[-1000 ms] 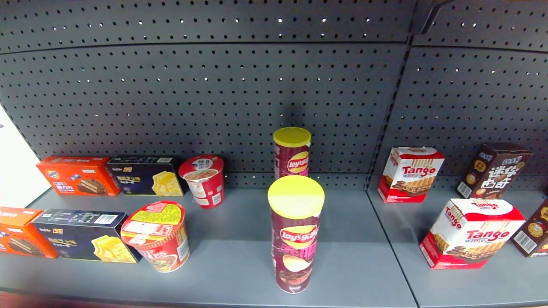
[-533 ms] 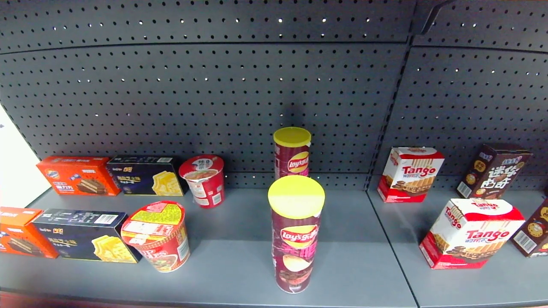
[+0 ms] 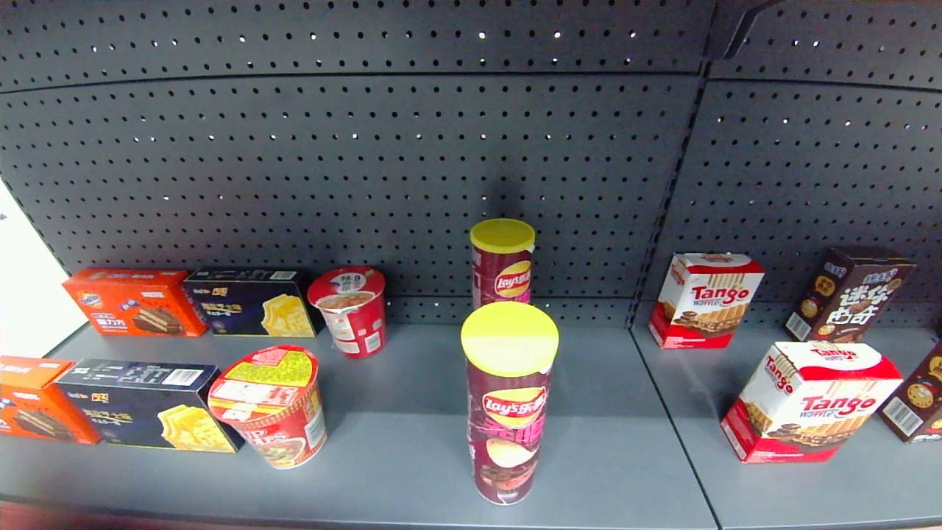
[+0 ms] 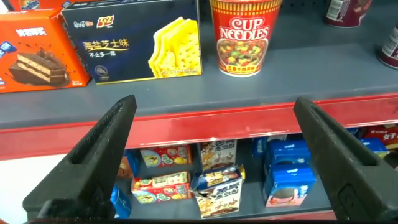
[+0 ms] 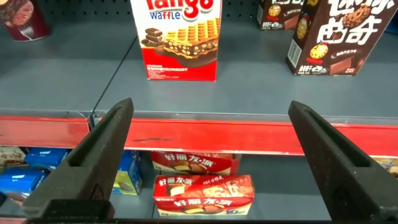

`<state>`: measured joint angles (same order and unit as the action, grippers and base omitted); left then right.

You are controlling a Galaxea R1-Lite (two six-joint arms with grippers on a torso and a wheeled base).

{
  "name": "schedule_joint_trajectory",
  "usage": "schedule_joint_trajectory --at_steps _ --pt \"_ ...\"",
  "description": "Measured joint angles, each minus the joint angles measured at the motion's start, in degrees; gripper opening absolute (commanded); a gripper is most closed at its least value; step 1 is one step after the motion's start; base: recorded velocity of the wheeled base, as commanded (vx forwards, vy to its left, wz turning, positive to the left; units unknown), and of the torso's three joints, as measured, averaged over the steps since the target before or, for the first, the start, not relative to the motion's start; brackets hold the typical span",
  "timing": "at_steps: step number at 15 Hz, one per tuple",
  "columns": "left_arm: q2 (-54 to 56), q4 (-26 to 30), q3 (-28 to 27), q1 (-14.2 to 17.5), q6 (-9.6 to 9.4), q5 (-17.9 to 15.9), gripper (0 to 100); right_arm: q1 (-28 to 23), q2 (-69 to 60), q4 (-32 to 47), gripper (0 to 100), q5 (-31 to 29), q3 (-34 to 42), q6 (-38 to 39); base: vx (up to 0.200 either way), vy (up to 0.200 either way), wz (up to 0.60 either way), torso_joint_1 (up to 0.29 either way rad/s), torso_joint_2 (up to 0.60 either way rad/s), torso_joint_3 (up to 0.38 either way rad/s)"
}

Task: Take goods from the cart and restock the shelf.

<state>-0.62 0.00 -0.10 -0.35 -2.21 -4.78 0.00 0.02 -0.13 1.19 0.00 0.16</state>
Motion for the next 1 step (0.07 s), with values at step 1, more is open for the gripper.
schedule_joint_trajectory --at_steps 1 --pt "0.0 0.0 0.0 0.0 0.0 0.0 100 0.0 0.0 0.0 100 0.0 0.0 0.0 0.0 0.0 0.0 0.0 0.0 0.0"
